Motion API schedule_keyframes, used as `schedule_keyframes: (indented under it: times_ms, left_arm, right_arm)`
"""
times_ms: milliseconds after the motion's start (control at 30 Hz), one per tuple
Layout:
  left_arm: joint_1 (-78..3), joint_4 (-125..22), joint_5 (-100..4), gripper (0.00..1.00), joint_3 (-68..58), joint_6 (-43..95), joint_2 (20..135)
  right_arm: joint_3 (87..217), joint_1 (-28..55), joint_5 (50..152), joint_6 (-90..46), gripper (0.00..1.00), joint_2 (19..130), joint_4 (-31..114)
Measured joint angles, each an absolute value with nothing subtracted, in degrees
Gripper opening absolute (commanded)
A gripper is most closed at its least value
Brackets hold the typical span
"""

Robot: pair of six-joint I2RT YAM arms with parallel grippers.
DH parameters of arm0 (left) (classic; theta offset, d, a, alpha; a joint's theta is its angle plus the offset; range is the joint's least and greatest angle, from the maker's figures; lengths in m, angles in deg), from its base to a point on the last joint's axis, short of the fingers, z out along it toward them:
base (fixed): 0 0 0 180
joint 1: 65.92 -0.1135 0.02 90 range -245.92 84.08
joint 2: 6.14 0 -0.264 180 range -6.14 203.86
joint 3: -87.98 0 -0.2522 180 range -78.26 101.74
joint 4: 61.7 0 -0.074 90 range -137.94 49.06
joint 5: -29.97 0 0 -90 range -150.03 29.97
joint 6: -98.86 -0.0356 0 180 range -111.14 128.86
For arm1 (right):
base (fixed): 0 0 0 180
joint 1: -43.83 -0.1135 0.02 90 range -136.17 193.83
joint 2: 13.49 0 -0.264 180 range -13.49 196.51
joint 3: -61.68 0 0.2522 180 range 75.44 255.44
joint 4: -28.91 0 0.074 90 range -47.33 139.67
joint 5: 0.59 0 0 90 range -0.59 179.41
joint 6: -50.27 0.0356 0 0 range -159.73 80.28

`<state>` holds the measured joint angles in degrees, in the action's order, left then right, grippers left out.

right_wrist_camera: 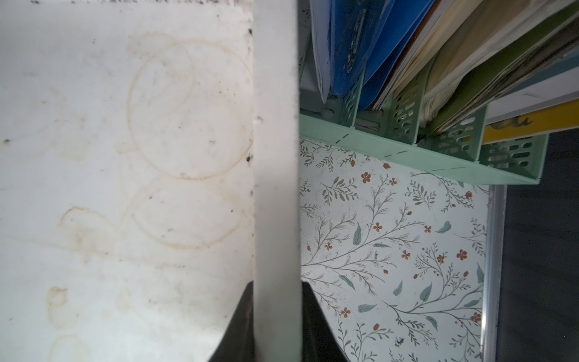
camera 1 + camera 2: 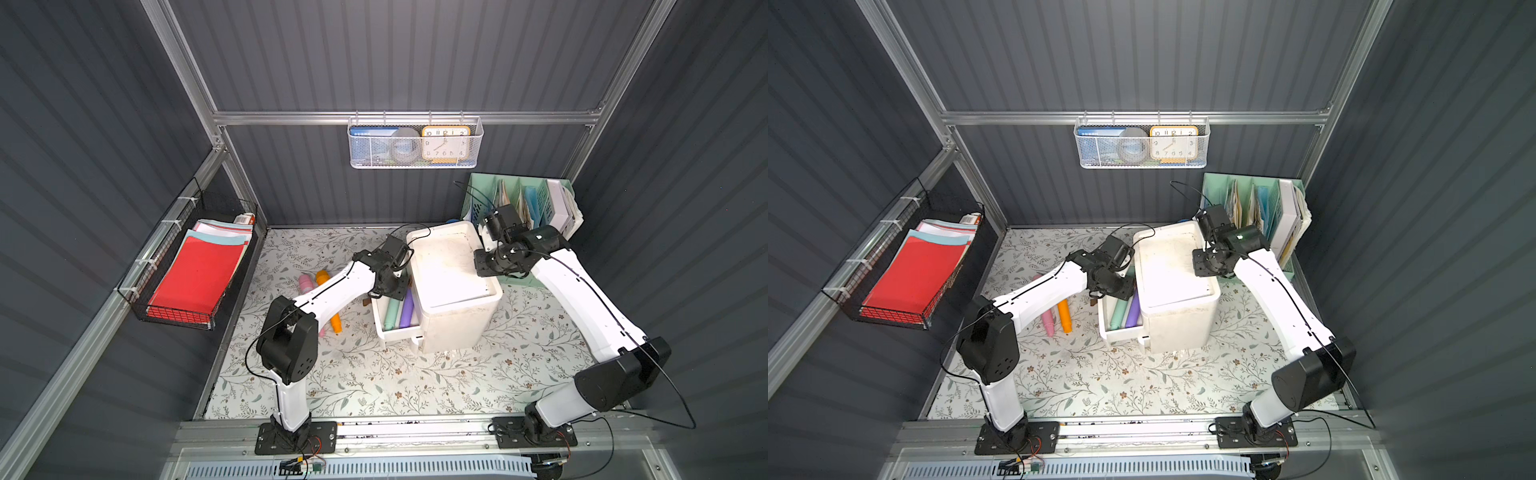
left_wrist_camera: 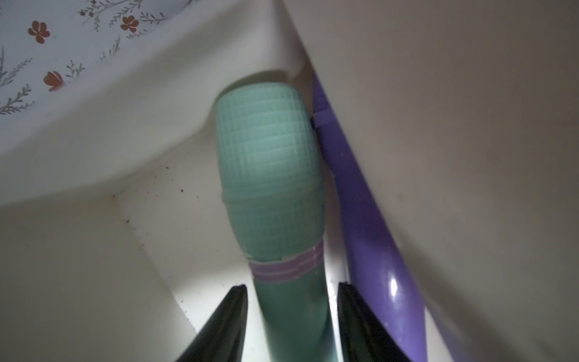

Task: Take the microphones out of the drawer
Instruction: Pick up the microphone from the drawer.

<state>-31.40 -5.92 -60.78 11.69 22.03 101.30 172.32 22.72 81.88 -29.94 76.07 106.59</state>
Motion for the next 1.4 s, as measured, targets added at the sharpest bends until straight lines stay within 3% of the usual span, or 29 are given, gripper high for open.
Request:
schedule_keyframes:
  times_ms: [400,867,1100,1400]
  left_arm:
    - [-30.5,-6.16,-64.12,0.52,11.91,23.89,102.37]
    - [-30.46,-6.2,-64.08,0.46,11.95,25.2,103.73]
    - [-30.55,-6.2,-64.39,0.27,11.95,26.1,104.08]
    - [-30.55,-6.58,-64.41,0.24,11.6,26.34,103.6]
  right_arm:
    - [172.32,22.72,81.88,-29.94,0.0,76.07,106.57]
    - [172.32,22.72,81.88,-29.94,0.0,76.05,106.57]
    - [172.32,22.72,81.88,-29.94,0.0,76.07,106.59]
    - [172.63,22.72,81.9,-29.92,0.0,76.07,106.87]
